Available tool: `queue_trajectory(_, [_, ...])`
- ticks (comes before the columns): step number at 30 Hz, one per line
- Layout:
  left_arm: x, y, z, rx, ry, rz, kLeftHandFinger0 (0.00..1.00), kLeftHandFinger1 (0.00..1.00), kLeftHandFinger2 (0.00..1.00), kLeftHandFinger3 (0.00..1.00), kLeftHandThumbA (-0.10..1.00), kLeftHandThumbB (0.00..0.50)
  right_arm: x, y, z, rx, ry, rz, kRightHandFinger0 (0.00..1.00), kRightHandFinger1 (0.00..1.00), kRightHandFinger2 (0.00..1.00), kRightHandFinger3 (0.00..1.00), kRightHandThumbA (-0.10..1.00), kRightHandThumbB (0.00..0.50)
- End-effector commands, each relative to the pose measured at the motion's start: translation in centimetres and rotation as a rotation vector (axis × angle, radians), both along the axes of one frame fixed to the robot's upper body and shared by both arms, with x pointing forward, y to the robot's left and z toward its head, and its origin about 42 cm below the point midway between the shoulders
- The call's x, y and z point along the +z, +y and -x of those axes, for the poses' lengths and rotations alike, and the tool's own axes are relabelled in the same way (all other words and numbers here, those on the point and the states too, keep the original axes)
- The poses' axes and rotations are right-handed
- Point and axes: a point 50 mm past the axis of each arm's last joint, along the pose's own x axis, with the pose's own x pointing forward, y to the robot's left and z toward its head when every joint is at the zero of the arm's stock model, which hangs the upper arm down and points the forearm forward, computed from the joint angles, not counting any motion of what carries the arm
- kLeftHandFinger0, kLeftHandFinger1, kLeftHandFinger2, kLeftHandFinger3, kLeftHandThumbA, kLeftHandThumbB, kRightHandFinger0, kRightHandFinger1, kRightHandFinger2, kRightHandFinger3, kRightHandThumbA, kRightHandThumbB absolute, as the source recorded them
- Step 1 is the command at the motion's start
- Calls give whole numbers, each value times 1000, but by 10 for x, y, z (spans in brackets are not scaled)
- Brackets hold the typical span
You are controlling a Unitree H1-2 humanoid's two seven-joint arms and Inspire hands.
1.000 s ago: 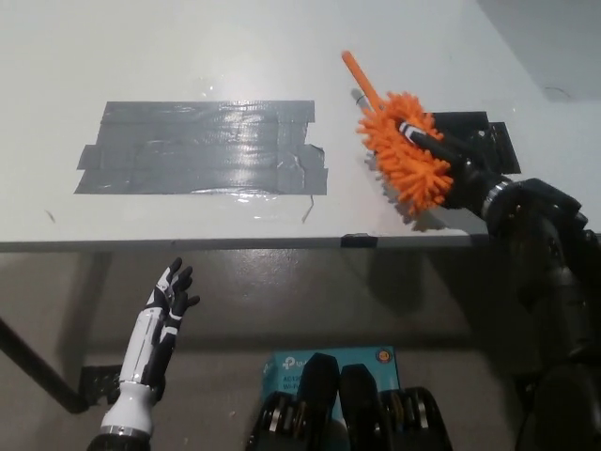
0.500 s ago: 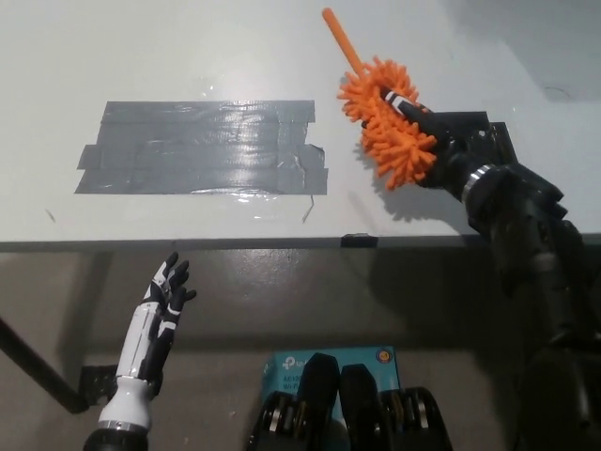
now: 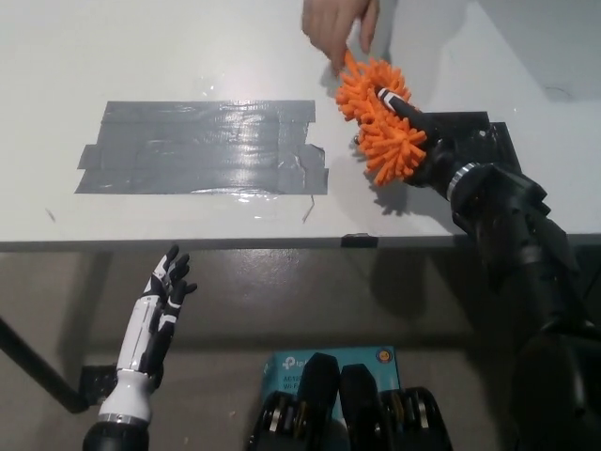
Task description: An orange duster is kept infront of the robot in the middle of the table and the robot extends its right arm to grab the duster, picks it up and hands it to a person
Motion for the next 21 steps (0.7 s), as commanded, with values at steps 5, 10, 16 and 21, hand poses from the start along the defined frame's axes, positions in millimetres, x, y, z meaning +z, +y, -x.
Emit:
queue_trajectory(5, [14,3,-9,4,-56,-7,912,1000,1000,1000,894,159,46,1,-15,-23,-136,-30,0,164,565,997,-100,114])
queue_trajectory(10, [15,4,-9,3,-55,-6,913,1000,1000,1000,889,147,47,0,-15,-26,-145,-26,0,156,552,991,-100,126])
queue_trajectory(16, [17,3,-11,3,-61,-1,910,1000,1000,1000,879,146,47,-6,-10,39,-156,-126,1000,1000,1000,1000,341,386])
queue_trajectory(21, [18,4,-13,-1,-62,3,916,1000,1000,1000,867,150,46,-6,-6,74,-241,-109,1000,1000,1000,1000,585,499])
